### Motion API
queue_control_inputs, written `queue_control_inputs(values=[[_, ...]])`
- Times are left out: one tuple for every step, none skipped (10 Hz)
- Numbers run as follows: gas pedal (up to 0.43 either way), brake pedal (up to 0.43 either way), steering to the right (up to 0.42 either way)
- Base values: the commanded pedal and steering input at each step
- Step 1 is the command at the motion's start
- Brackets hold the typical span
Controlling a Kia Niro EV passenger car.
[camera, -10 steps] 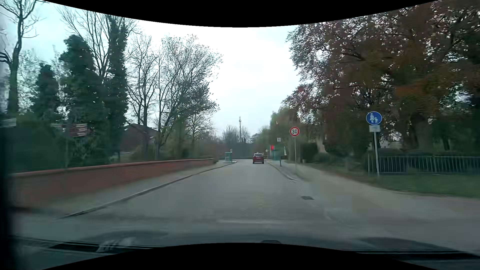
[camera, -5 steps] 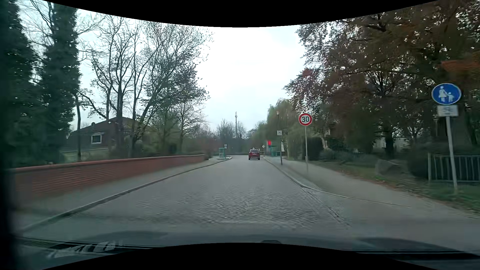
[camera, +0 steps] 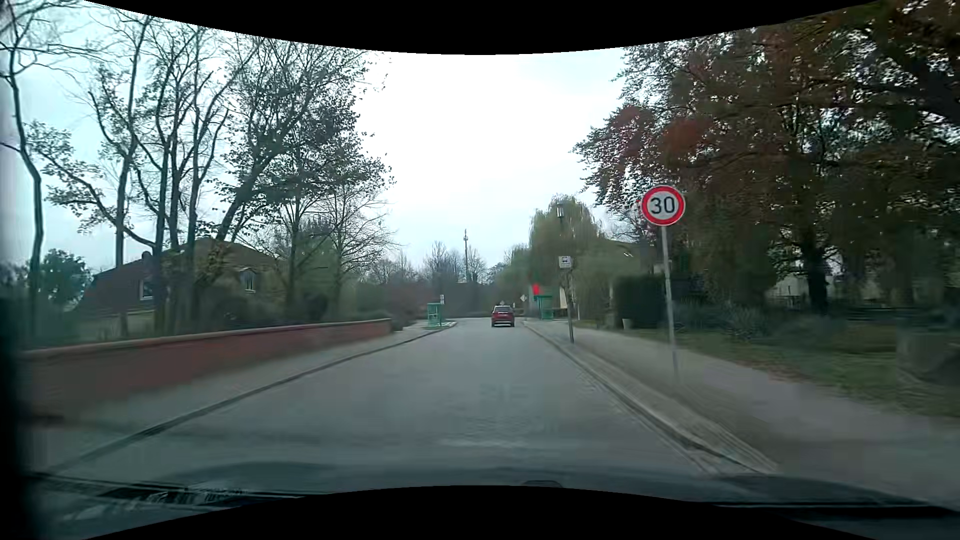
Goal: Follow the waypoints while adhering to traffic rules and regulations
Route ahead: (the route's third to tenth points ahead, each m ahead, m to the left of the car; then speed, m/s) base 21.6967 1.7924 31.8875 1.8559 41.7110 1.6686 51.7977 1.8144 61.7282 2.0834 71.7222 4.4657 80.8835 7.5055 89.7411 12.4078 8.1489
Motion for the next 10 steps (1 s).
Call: queue_control_inputs(values=[[0.150,0.000,0.005],[0.150,0.000,0.004],[0.150,0.000,0.001],[0.150,0.000,-0.001],[0.150,0.000,-0.004],[0.150,0.000,-0.006],[0.150,0.000,-0.006],[0.138,0.000,-0.008],[0.138,0.000,-0.008],[0.138,0.000,-0.008]])
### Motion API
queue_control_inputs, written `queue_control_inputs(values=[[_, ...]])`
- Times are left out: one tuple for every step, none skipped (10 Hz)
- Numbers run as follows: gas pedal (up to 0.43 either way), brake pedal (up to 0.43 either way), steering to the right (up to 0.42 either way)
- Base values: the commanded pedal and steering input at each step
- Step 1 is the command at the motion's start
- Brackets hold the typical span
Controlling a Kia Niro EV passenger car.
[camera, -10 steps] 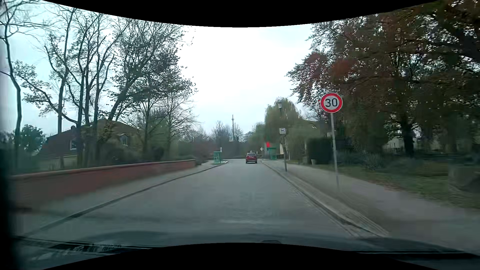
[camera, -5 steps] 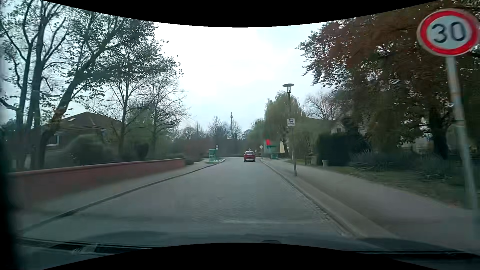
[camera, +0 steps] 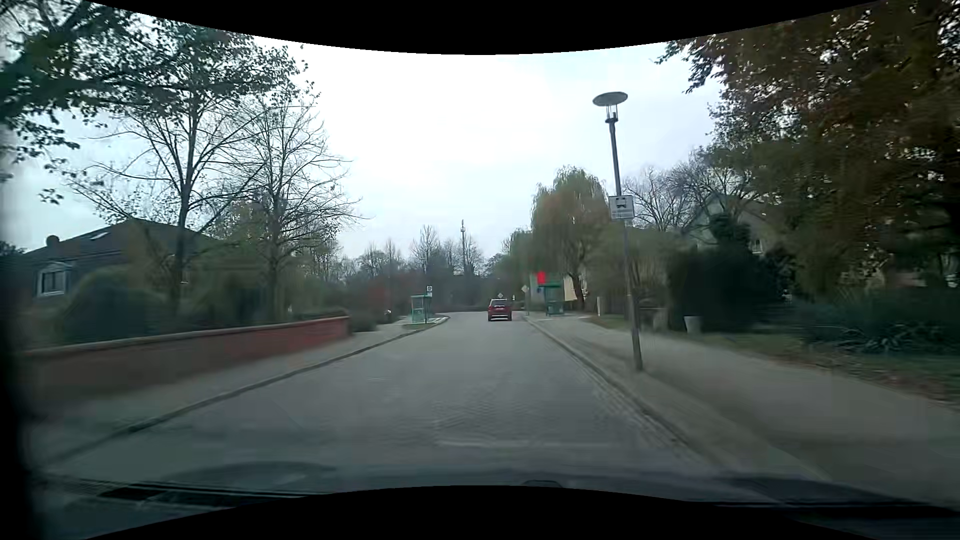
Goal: Follow the waypoints while adhering to traffic rules and regulations
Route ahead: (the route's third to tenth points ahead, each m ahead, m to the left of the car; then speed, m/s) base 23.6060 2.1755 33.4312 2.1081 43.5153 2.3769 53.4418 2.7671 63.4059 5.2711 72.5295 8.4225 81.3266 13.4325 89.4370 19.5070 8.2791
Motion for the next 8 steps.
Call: queue_control_inputs(values=[[0.138,0.000,-0.008],[0.138,0.000,-0.008],[0.138,0.000,-0.008],[0.138,0.000,-0.006],[0.138,0.000,-0.002],[0.130,0.000,-0.002],[0.130,0.000,-0.002],[0.130,0.000,-0.002]])
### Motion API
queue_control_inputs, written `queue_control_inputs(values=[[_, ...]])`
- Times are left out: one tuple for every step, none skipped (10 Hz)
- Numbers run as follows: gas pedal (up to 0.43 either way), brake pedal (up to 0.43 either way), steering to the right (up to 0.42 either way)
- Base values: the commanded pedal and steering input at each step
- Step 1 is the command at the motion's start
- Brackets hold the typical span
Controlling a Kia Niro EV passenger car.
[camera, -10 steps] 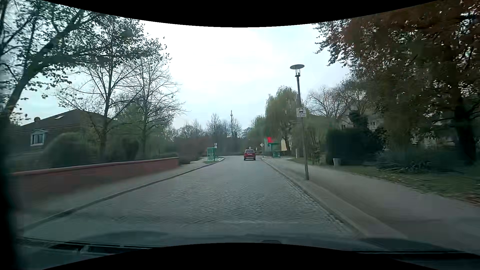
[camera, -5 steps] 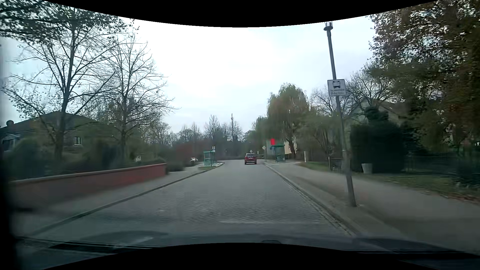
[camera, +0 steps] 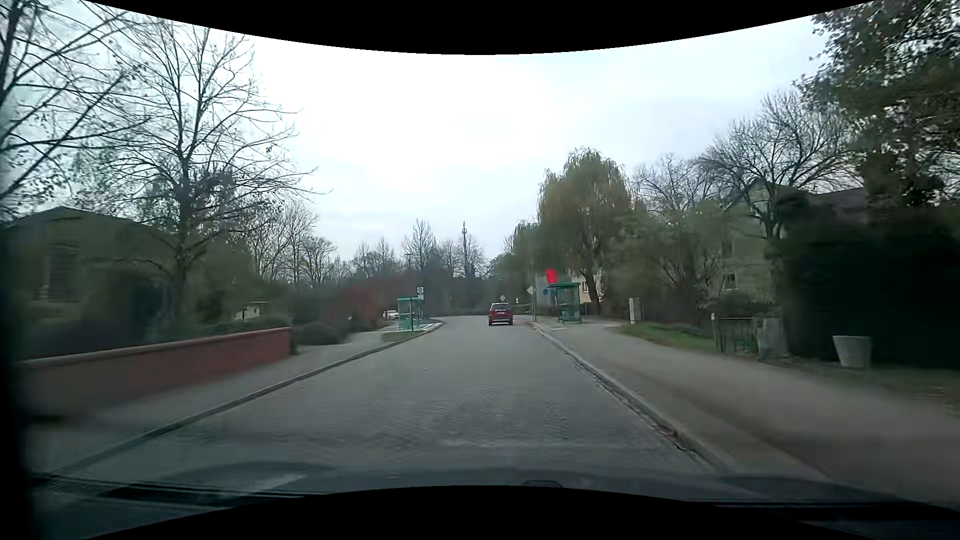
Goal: Follow the waypoints while adhering to traffic rules and regulations
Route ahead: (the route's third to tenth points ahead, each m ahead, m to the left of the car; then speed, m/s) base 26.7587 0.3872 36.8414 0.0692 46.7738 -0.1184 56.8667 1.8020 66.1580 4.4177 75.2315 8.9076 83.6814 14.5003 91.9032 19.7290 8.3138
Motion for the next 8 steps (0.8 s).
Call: queue_control_inputs(values=[[0.130,0.000,-0.001],[0.130,0.000,-0.001],[0.118,0.000,-0.002],[0.118,0.000,-0.002],[0.118,0.000,-0.003],[0.118,0.000,-0.004],[0.118,0.000,-0.005],[0.118,0.000,-0.006]])
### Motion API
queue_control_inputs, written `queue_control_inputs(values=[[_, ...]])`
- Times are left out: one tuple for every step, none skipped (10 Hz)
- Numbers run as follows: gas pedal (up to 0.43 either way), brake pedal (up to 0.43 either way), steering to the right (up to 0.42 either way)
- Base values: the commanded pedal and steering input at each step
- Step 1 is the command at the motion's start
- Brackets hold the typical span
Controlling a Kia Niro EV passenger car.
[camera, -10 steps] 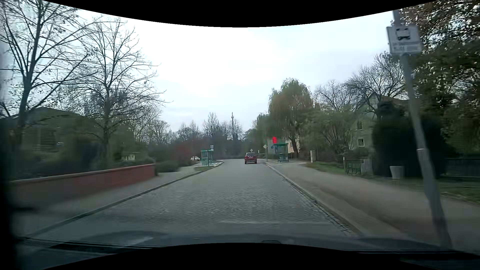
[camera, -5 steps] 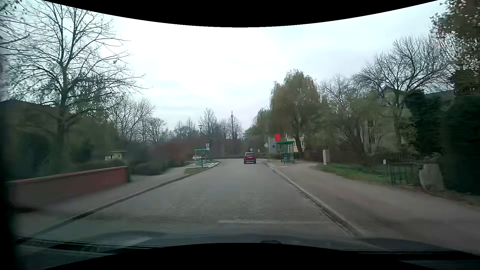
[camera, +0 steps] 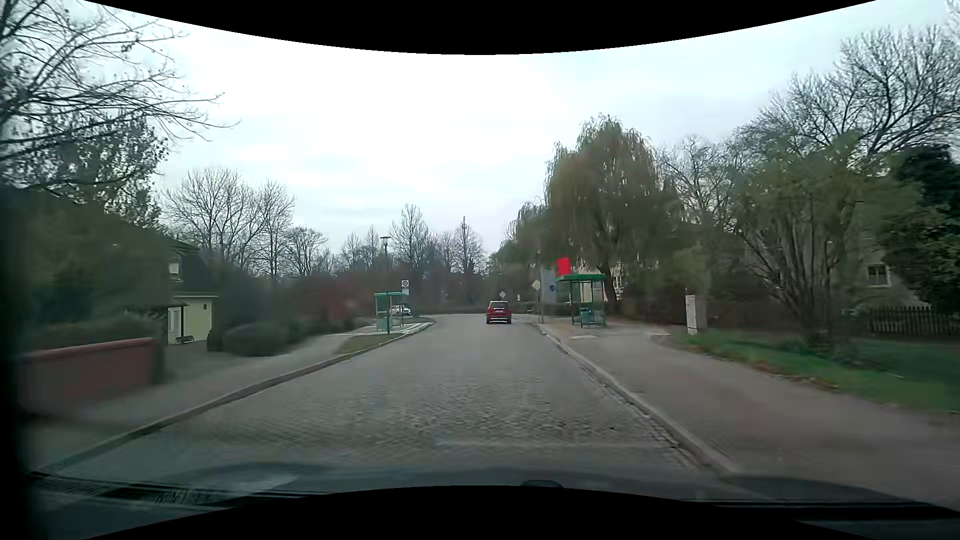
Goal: Follow the waypoints while adhering to traffic rules and regulations
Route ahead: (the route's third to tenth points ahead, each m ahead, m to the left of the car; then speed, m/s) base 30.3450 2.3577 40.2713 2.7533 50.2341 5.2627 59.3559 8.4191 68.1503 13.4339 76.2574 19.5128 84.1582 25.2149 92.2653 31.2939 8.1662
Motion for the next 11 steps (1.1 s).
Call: queue_control_inputs(values=[[0.118,0.000,-0.006],[0.118,0.000,-0.006],[0.118,0.000,-0.006],[0.118,0.000,-0.005],[0.118,0.000,-0.002],[0.130,0.000,0.001],[0.130,0.000,0.003],[0.118,0.000,0.003],[0.118,0.000,0.003],[0.118,0.000,0.003],[0.118,0.000,0.003]])
